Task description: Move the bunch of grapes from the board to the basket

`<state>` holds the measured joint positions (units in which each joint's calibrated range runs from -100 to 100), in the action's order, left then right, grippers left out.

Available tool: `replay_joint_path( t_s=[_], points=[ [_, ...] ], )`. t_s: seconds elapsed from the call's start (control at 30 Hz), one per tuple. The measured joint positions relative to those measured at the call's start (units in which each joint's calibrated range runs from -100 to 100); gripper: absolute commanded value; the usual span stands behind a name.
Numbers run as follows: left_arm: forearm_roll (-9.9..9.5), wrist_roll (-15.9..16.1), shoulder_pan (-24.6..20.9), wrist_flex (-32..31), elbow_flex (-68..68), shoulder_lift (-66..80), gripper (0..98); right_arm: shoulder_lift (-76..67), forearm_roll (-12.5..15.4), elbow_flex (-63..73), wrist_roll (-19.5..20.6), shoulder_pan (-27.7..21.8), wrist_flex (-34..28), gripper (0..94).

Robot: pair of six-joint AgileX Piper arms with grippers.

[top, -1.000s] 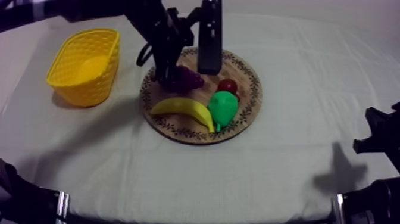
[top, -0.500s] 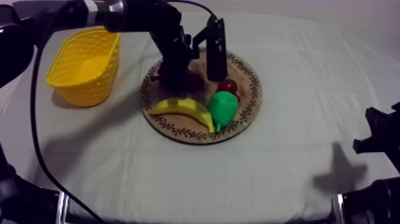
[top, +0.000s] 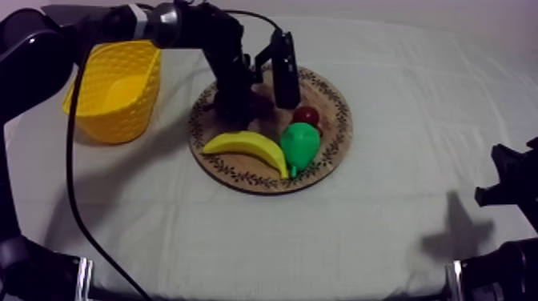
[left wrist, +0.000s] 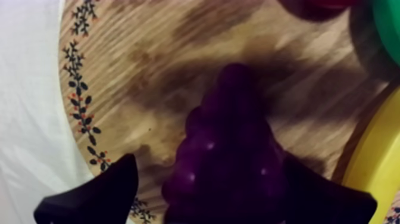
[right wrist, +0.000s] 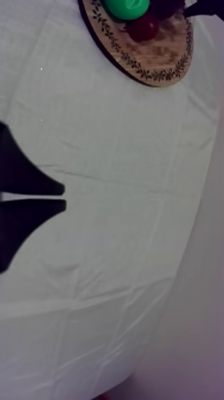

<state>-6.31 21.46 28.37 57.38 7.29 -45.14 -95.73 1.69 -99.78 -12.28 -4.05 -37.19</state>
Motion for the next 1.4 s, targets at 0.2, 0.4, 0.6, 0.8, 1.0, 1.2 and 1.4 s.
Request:
replay_joint_path(
  t_s=[0.2,0.4,0.6,0.8,1.0,1.2,1.4],
  points=[
    [0.17,-0.2,0.0,0.0,0.2,-0.8,80.0,0.0,0.0,0.0,0.0,0.0,0.0,0.5],
    [0.4,-0.5,0.0,-0.8,-0.5,-0.5,67.9,0.0,0.0,0.0,0.0,0.0,0.0,0.5],
    [0.33,-1.2,-0.2,-3.0,-2.9,1.4,57.0,0.0,0.0,0.0,0.0,0.0,0.0,0.5],
    [0.39,-2.2,-0.5,-5.2,-6.8,5.4,53.6,0.0,0.0,0.0,0.0,0.0,0.0,0.5],
    [0.4,-3.3,-0.2,-7.7,-11.5,11.2,52.4,0.0,0.0,0.0,0.0,0.0,0.0,0.5],
    [0.69,-5.0,1.3,-8.2,-15.7,18.4,52.6,0.0,0.0,0.0,0.0,0.0,0.0,0.5],
    [1.18,-7.5,3.8,-8.1,-20.3,25.2,53.1,0.0,0.0,0.0,0.0,0.0,0.0,0.5]
  ],
)
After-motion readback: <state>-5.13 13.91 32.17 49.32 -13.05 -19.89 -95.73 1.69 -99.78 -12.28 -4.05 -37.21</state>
